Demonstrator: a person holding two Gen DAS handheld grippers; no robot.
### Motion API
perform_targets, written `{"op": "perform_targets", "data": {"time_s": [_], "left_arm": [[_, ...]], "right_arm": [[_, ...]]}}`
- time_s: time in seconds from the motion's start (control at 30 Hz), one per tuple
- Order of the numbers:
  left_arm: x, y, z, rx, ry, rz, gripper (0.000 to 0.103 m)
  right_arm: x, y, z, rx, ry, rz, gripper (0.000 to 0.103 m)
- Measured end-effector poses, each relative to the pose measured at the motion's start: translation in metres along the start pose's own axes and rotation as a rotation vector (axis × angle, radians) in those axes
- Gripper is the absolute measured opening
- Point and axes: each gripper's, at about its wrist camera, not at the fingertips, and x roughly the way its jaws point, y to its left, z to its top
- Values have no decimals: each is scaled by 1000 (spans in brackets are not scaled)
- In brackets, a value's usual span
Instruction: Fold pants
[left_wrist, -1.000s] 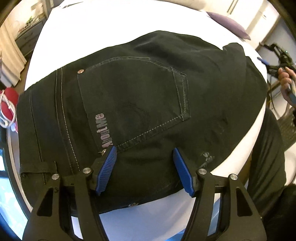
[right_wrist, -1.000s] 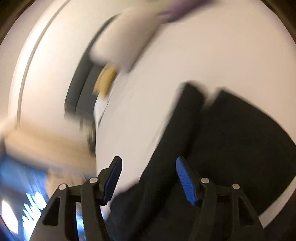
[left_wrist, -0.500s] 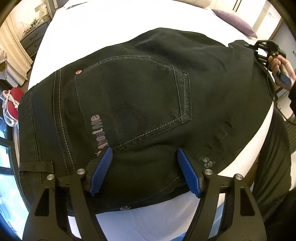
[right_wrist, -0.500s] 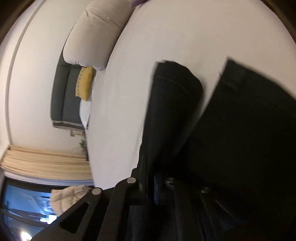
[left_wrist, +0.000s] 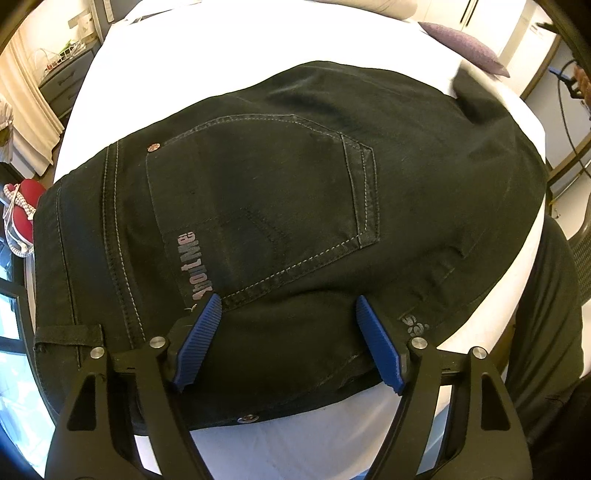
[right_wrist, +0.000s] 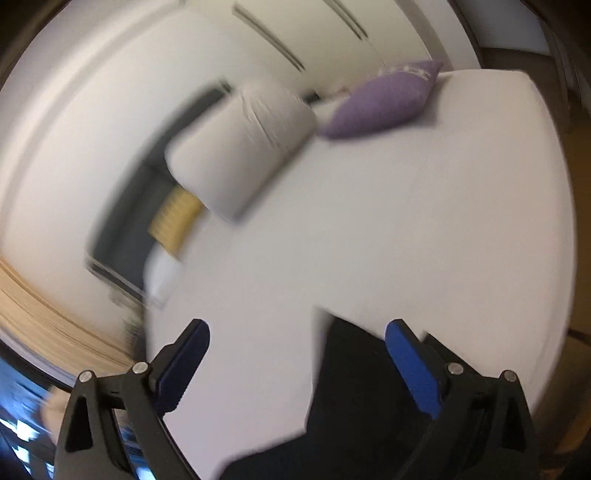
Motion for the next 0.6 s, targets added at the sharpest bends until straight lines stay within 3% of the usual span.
{"op": "perform_targets", "data": {"time_s": [0.07, 0.17, 0.3, 0.53, 0.6], "left_arm": [[0, 0, -1, 2, 0, 1, 74], [1, -1, -2, 7, 4, -1, 74], [2, -2, 0, 4, 10, 5, 75], [4, -8, 6, 3, 24, 14, 76], [6, -10, 7, 1, 23, 17, 76]], "right_arm": [[-5, -25, -3, 58, 27, 73, 98], [-4, -66, -16, 59, 84, 15, 84], [36, -110, -45, 161, 231, 53, 66], [90, -162, -86, 282, 319, -26, 65], [98, -169, -91, 322, 312, -4, 65]]}}
